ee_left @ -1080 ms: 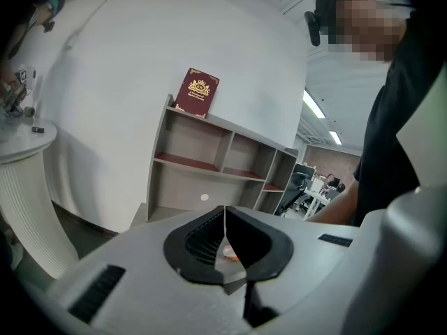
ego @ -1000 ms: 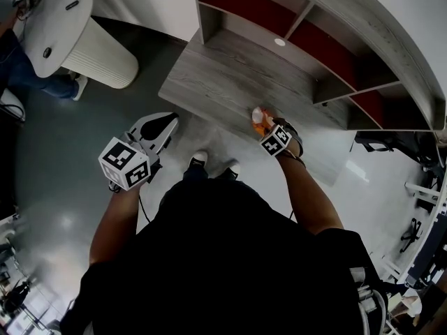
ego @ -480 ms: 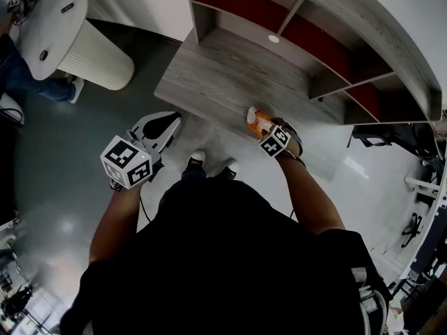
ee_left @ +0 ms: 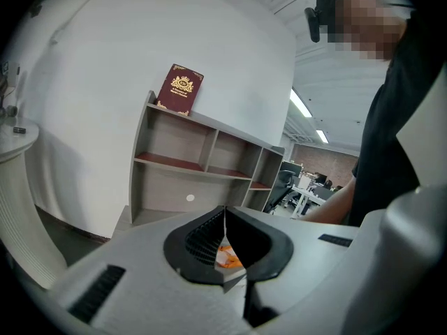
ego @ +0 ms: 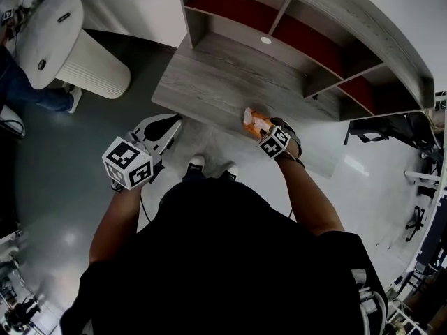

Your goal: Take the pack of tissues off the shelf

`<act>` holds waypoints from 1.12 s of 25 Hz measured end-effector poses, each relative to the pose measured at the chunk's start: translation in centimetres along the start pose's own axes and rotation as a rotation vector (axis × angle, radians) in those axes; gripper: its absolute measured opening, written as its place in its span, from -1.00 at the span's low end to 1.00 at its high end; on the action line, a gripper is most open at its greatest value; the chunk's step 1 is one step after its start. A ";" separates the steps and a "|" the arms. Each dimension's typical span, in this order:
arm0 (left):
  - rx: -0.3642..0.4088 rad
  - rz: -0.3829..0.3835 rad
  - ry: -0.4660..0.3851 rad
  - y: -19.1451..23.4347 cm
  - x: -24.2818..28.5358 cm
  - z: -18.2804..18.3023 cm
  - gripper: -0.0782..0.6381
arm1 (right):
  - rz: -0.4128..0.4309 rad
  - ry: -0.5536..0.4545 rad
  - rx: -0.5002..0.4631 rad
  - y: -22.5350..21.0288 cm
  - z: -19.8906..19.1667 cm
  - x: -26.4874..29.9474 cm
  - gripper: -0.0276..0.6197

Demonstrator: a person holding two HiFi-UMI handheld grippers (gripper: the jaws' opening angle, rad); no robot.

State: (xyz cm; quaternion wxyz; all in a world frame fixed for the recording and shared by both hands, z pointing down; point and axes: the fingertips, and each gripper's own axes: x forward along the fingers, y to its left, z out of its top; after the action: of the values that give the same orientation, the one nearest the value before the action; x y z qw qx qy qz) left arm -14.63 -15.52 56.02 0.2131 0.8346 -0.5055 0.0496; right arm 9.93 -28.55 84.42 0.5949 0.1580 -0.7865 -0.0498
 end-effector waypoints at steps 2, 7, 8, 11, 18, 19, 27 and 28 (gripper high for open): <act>0.011 -0.017 0.007 -0.2 0.1 0.1 -0.73 | -0.008 -0.019 0.032 -0.2 0.2 -0.9 -0.25; 0.038 -0.055 0.004 -0.8 0.7 1.0 -0.73 | -0.024 -0.104 0.161 -1.0 0.9 -4.3 -0.23; 0.042 -0.064 0.002 -0.9 0.9 1.2 -0.73 | -0.025 -0.136 0.193 -1.2 1.3 -5.3 -0.23; 0.056 -0.085 0.001 -1.1 1.3 1.9 -0.73 | -0.034 -0.213 0.256 -1.7 2.3 -8.6 -0.23; 0.084 -0.148 -0.009 -1.9 2.8 3.2 -0.73 | -0.056 -0.376 0.373 -2.2 3.5 -16.5 -0.26; 0.088 -0.161 -0.007 -2.1 3.2 3.4 -0.73 | -0.053 -0.414 0.389 -2.2 3.9 -17.7 -0.26; 0.137 -0.289 0.008 -4.6 5.7 3.9 -0.73 | -0.107 -0.697 0.469 -1.9 6.8 -26.5 -0.45; 0.143 -0.305 0.009 -4.9 5.9 4.0 -0.73 | -0.121 -0.719 0.470 -1.8 6.9 -27.4 -0.47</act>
State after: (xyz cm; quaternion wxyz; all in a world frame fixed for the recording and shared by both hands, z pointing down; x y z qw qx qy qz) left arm -8.04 -20.02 52.65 0.1604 0.9145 -0.3671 0.0562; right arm 10.29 -22.58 56.76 0.2269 0.3075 -0.9231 0.0440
